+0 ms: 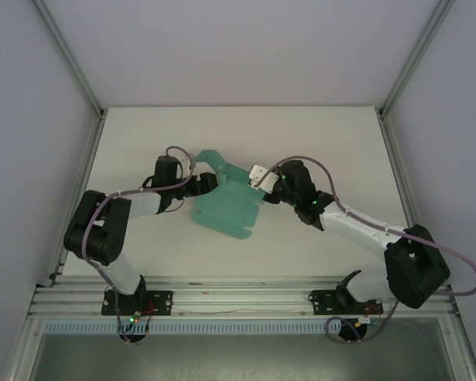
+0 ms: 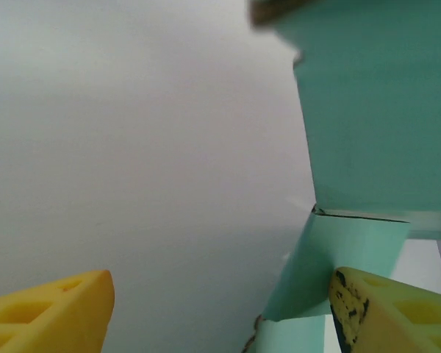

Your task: Assemble paper box

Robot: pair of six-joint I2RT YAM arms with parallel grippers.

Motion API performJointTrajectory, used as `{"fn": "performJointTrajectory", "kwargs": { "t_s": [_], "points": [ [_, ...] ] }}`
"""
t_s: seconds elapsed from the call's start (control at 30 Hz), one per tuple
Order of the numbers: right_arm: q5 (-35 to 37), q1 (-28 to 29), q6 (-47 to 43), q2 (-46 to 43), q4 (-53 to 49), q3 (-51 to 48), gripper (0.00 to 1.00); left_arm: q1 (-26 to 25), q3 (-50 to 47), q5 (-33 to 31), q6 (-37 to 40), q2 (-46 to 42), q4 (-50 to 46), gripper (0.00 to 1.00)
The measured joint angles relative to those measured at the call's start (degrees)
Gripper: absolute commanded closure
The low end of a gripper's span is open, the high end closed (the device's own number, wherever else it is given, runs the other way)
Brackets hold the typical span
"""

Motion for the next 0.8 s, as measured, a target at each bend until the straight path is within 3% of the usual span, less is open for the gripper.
{"fn": "performJointTrajectory", "kwargs": {
  "t_s": [0.13,0.27,0.43,0.5,0.8],
  "points": [
    [-0.2,0.0,0.1,0.0,-0.3,0.0,1.00,-2.0,1.9,-3.6,1.8,0.7,-3.4,0.30],
    [-0.4,0.0,0.2,0.0,-0.5,0.0,1.00,-3.1,2.3,-7.6,3.5,0.7,-6.6,0.31],
    [0.8,0.0,-0.3,0.0,-1.1,0.0,1.00,-3.3,1.3,-11.2,5.2,-1.5,-9.6,0.14],
    [1.6,0.0,-1.0,0.0,-1.5,0.0,1.00,-3.3,0.1,-13.1,5.6,-4.8,-11.2,0.01],
    [5.1,0.1,-6.2,0.0,-5.2,0.2,1.00,2.1,-0.3,-25.2,5.6,-18.7,-20.5,0.00]
  ]
}}
